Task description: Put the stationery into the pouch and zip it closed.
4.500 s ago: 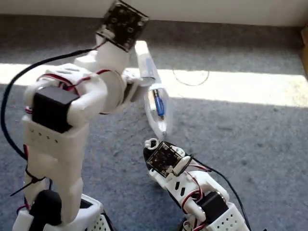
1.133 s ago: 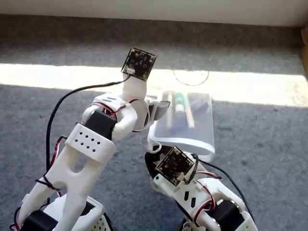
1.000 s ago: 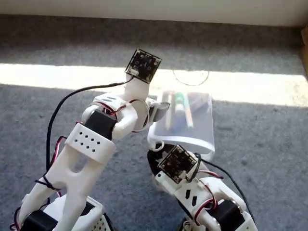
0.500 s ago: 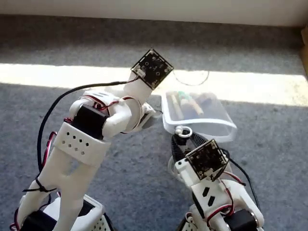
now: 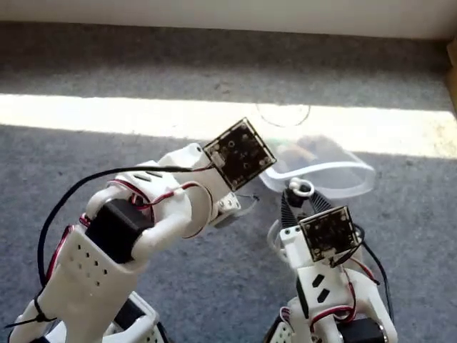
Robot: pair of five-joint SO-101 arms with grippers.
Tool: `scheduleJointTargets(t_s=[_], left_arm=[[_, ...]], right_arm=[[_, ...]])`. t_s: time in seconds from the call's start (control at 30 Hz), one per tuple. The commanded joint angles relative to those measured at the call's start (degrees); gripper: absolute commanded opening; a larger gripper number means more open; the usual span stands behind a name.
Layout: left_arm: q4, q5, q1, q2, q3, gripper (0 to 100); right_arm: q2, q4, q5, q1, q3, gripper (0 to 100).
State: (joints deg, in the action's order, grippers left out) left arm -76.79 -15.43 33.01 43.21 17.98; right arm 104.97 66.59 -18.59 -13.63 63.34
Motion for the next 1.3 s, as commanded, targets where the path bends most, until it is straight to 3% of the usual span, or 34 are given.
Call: scheduleJointTargets(t_s=[0.0,0.33,0.67,1.27], left_arm=[[3.6,-0.5,1.8,2.4,3.3,25],[24.8,-0.6,2.0,2.7,20.1,25],[28.7,-0.4,4.4,2.7,21.6,25],[50.5,-0.2,4.5,2.7,35.4,25]], right_arm=[[0.3,-1.7,0.4,1.1,-3.2,0.5],[0.3,-1.8,0.4,1.1,-2.8,0.5],[0.3,-2.0,0.4,1.0,-2.8,0.5],[0.3,-4.7,0.4,0.9,-2.5,0.5]])
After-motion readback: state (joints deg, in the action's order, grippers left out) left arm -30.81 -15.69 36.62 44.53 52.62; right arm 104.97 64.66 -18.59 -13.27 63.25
